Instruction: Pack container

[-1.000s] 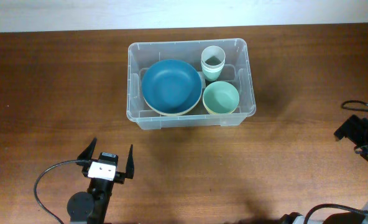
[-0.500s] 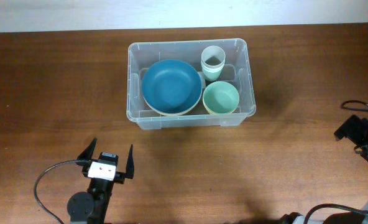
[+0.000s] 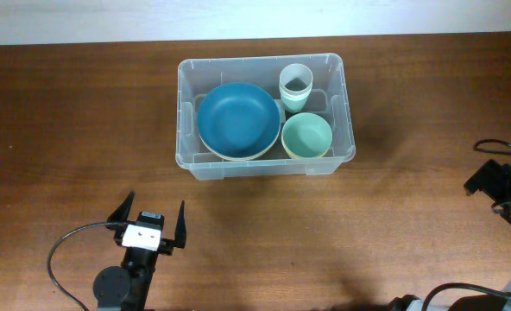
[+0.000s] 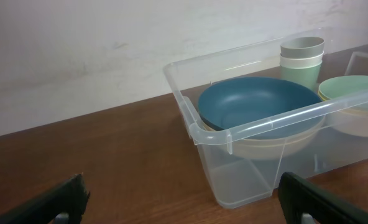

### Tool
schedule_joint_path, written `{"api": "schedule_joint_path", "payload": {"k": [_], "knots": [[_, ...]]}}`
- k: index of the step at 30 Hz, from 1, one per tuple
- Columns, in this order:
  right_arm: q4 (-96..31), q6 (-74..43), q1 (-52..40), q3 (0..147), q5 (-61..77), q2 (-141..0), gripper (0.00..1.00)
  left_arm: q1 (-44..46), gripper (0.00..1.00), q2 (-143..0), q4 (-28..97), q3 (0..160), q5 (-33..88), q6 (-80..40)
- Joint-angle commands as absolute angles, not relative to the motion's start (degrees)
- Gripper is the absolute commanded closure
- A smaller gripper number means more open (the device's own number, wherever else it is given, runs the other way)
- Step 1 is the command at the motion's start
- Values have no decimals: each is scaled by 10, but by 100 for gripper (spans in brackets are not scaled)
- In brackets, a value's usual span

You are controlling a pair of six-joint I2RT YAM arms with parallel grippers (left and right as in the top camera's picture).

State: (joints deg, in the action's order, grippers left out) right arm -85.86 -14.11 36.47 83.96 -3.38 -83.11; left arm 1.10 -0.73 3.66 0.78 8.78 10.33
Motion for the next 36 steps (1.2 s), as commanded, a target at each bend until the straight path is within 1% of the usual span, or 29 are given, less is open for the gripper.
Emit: {"api": "schedule_joint_path", "payload": {"k": [1,25,27,31,36], "knots": [[-859,-139,368,838,-32,-832,1,11,0,-3,39,5,81,113],[-857,-139,368,838,-39,-830,1,11,0,-3,39,5,81,113],[-841,-139,368,838,-35,-820,1,11,0,-3,39,5,81,113],[-770,-139,355,838,9,-775,1,11,0,-3,39,5,81,113],[-686,-139,302,838,13,-696,1,11,0,-3,39,5,81,113]]}}
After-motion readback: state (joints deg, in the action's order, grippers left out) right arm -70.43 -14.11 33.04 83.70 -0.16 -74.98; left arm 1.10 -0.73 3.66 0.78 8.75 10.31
